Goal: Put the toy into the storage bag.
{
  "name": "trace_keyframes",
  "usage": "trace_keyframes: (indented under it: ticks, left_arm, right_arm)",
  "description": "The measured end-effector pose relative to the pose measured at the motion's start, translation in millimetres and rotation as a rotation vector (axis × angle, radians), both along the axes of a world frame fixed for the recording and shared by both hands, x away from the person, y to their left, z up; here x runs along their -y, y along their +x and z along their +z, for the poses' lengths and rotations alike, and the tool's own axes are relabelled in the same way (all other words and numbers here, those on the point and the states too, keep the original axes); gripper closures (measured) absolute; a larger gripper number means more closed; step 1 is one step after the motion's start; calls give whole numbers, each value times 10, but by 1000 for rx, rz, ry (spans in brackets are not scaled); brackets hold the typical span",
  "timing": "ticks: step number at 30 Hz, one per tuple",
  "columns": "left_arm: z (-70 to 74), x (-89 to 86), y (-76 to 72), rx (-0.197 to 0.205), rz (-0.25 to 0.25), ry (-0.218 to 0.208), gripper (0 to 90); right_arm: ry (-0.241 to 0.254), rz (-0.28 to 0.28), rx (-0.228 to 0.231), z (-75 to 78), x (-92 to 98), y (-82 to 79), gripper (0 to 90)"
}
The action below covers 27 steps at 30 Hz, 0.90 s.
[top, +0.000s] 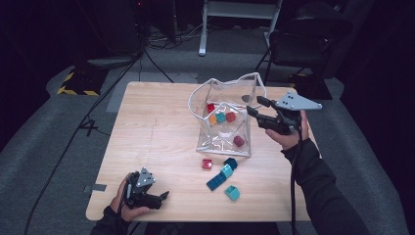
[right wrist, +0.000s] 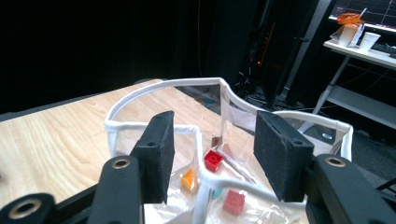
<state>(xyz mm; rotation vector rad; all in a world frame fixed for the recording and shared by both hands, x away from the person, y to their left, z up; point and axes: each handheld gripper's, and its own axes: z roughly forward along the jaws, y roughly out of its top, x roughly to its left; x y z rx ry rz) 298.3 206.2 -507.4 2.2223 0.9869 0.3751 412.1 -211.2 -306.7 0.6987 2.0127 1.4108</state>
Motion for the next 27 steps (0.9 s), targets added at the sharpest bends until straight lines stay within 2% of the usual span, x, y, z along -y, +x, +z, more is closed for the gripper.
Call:
trace_keyframes:
  ticks: [7,12,15,19,27]
  left_arm:
    - [0,0,0,0,0,0,92]
    - [0,0,0,0,0,0,92]
    - [0,0,0,0,0,1,92]
    - [0,0,0,-1,0,-1,92]
    - [-2,3,-2,-4,1,-5,92]
  right_arm:
    - [30,44,4,-57,114,-216,473]
    - [17,90,-4,-154,175,-387,478]
    - [-14,123,-10,-270,187,-504,481]
    - [-54,136,-21,-450,181,-623,477]
    - [-94,191,-106,-880,120,-821,473]
